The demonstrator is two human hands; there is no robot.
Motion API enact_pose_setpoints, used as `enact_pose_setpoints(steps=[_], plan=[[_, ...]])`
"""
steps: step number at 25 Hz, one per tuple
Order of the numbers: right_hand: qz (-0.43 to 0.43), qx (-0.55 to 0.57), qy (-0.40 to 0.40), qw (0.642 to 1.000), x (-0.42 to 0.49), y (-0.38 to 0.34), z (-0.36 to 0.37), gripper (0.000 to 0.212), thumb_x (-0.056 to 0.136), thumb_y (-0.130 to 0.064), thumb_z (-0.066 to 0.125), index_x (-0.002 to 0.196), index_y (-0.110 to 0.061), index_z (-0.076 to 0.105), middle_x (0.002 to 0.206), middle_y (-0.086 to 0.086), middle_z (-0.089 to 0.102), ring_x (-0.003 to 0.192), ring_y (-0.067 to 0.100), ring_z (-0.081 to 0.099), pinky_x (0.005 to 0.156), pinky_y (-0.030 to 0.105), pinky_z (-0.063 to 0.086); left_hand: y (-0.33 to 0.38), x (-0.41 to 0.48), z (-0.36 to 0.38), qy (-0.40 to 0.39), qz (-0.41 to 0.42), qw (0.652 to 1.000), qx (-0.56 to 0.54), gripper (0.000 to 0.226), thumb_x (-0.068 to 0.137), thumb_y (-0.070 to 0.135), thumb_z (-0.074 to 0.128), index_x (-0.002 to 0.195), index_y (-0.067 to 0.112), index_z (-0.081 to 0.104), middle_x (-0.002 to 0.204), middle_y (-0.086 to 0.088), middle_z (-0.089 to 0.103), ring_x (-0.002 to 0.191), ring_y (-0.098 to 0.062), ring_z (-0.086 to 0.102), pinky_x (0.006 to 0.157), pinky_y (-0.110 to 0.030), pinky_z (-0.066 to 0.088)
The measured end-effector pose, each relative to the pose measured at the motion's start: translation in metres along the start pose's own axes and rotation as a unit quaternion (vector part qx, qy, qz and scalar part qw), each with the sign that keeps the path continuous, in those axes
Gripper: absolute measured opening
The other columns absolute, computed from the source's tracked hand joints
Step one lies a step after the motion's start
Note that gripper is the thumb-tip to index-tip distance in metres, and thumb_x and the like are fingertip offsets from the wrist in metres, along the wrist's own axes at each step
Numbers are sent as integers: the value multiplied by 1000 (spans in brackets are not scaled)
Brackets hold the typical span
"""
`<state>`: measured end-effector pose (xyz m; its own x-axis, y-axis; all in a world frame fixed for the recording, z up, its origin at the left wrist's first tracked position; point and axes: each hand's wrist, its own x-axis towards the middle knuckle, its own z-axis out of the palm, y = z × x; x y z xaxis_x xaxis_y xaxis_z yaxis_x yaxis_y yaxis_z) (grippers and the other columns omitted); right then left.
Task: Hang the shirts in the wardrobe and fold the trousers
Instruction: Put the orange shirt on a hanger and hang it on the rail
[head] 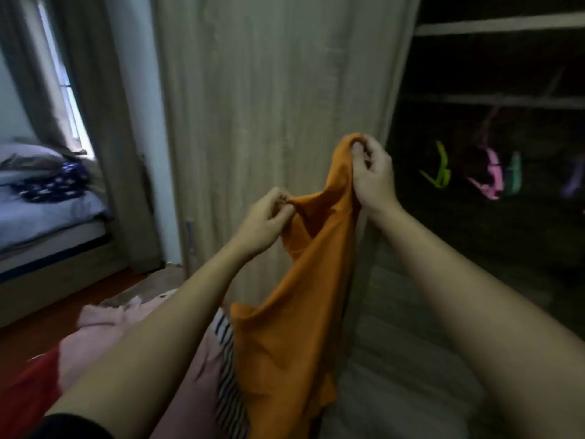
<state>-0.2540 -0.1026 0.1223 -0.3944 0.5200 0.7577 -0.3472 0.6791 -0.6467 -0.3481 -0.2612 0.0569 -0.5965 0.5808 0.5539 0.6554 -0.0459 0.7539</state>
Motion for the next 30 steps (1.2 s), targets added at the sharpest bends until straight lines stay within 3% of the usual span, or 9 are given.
enact_pose_setpoints(steps=[5,11,14,16,18,22,24,27,30], plan=[[59,-266,-121,954,-4,42,-111,21,95,-22,47,108,-21,64,110,8,63,102,21,58,92,33,46,94,25,72,65,94,993,12,12,84,15,60,86,20,49,61,6,52,52,-4,48,54,-17,39],[178,-30,-170,969,-89,24,-179,36,80,-61,45,96,-29,48,84,-6,50,67,9,52,59,22,44,149,35,148,64,79,995,25,5,90,14,56,94,13,58,85,3,58,73,-6,54,68,-14,44],[171,-193,-318,912,-132,44,-206,41,83,-43,63,116,-25,47,103,-5,59,85,10,62,74,25,53,167,40,157,63,65,995,-38,9,93,14,53,101,13,56,85,6,57,62,4,58,59,-8,49],[202,-218,-296,908,-151,60,-219,27,93,-28,54,116,-14,53,103,1,62,93,16,63,85,34,53,171,43,159,60,51,993,-82,13,95,16,50,107,14,56,86,6,56,61,1,61,57,-12,52],[248,-137,-192,940,-152,59,-229,21,98,-18,45,116,-10,53,98,-2,59,91,12,59,82,19,49,161,50,159,65,24,995,-76,16,96,17,48,110,14,57,93,6,57,68,-5,64,59,-14,53],[230,-126,1,965,-113,34,-259,18,99,-22,42,104,-12,57,90,-1,57,79,5,55,64,2,42,111,54,164,72,-29,981,178,23,93,22,47,107,11,61,106,-15,62,98,-33,60,81,-39,49],[208,-140,-40,967,-94,20,-269,20,97,-28,45,100,-16,61,88,-3,61,83,10,59,77,17,48,97,39,179,58,24,969,239,34,92,37,49,109,11,61,111,-18,53,107,-34,52,85,-41,45],[194,-144,-150,959,-76,10,-265,13,94,-30,52,93,-26,64,91,-5,65,92,13,62,84,28,49,112,0,209,-121,109,986,34,48,85,54,51,122,23,54,123,-1,46,113,-13,46,91,-29,39],[182,-90,-124,971,-66,5,-264,12,88,-33,60,100,-30,60,96,-5,64,95,13,62,86,29,50,121,-19,230,-234,116,964,-57,29,89,42,56,114,27,54,103,7,60,90,-7,60,79,-31,53]])
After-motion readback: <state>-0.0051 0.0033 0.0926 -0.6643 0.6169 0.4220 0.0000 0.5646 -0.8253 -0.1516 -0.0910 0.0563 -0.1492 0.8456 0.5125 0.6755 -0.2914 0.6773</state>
